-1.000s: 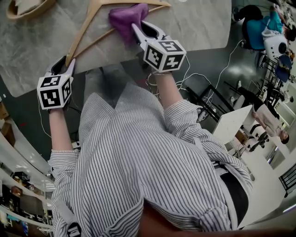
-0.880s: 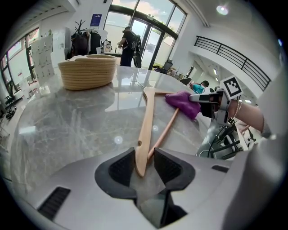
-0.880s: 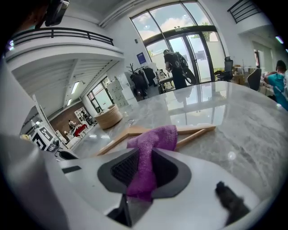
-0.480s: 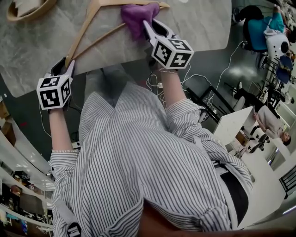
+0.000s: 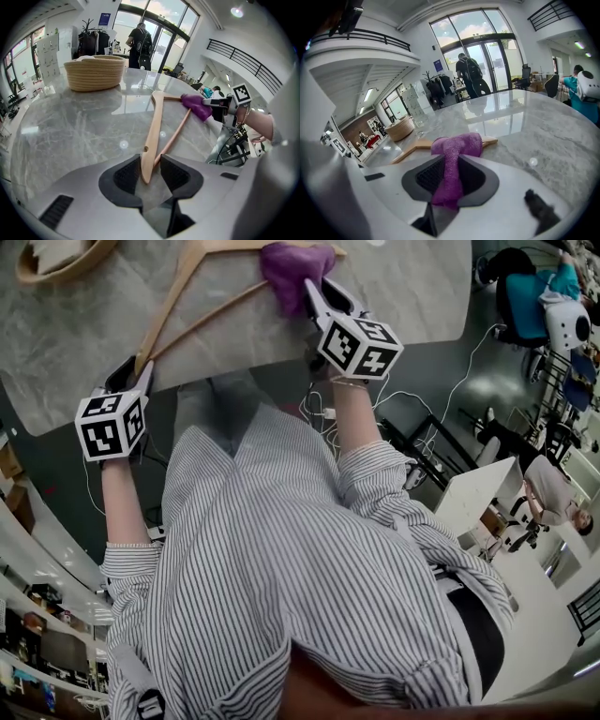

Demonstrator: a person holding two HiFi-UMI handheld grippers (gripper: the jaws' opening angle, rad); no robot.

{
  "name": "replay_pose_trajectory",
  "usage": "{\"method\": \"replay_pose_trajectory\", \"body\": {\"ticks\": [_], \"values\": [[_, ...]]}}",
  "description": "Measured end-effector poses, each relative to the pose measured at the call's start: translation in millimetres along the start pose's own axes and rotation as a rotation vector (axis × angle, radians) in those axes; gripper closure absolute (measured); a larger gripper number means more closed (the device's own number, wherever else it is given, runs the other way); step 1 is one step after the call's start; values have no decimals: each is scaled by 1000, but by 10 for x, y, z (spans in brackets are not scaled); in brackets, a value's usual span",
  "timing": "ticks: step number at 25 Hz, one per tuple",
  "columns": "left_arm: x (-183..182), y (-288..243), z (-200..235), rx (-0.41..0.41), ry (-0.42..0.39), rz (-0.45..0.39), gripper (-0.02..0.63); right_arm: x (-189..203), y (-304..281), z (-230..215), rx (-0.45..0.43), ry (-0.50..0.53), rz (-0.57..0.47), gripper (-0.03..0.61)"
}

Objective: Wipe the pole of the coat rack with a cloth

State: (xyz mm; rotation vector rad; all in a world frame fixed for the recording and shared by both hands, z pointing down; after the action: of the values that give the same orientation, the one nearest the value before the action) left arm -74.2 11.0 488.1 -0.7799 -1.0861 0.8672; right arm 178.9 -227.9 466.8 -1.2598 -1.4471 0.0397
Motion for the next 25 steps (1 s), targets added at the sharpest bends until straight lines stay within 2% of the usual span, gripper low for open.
{"method": "replay_pose_trajectory", "body": {"ticks": [6,16,25], "values": [[2,8,29,0,33,-9,474,-49,35,45,-4,3,-23,486],[-66,68,2,10,6,-41,474,-65,139,197,-26,15,-53,486],[-299,340,-24,53,-31,-128,474,-151,285,524,-32,34,-112,486]]}}
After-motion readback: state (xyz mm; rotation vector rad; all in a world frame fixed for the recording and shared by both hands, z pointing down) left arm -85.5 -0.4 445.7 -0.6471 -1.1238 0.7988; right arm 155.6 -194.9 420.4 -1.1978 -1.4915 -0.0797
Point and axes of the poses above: the fingertips, and each gripper's own axes: y backward along the fingers, z to its left, x out of its underside, the point moved 5 cm from there along y, backward along the fingers
